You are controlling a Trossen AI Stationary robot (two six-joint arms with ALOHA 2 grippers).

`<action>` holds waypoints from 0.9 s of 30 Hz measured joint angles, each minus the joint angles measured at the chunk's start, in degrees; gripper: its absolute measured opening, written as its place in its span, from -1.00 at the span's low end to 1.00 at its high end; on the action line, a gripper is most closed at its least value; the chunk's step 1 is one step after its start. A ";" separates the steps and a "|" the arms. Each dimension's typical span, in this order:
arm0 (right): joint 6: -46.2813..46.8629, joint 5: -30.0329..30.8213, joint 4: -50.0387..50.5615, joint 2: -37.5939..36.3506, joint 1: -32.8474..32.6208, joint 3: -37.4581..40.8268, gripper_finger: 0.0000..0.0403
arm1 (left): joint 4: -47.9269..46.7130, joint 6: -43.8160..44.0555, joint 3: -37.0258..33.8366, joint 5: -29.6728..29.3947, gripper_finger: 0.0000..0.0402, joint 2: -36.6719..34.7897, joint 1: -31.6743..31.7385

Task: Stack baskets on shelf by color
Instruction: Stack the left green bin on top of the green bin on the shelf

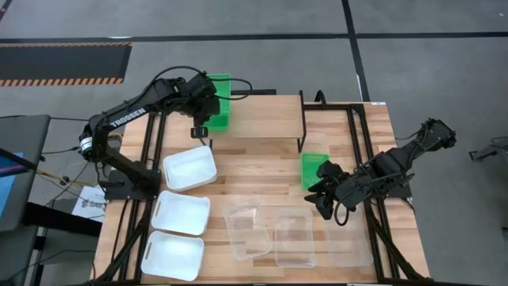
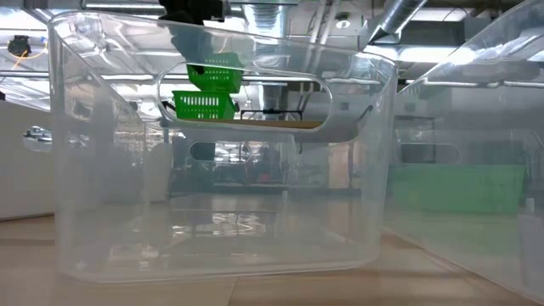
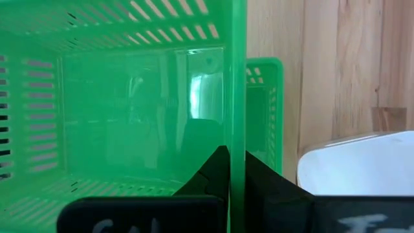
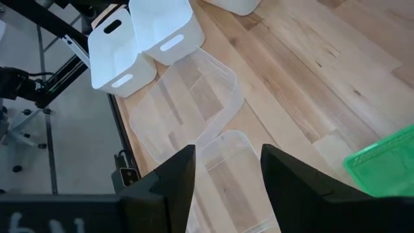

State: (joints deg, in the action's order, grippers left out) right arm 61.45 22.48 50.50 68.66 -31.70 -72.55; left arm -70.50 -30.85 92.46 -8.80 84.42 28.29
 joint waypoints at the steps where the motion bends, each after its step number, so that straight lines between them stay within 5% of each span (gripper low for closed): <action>1: 0.00 0.00 0.00 0.00 0.00 0.00 0.00 | 0.03 -0.01 0.00 0.00 -1.00 0.00 0.00; 27: 0.02 0.04 0.00 0.00 -0.02 0.01 0.00 | -0.64 -1.20 -2.27 0.80 -1.00 -0.02 1.06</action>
State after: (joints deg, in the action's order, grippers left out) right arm 61.47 22.52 50.50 68.66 -31.73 -72.55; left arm -71.14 -32.05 90.19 -8.00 84.40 29.36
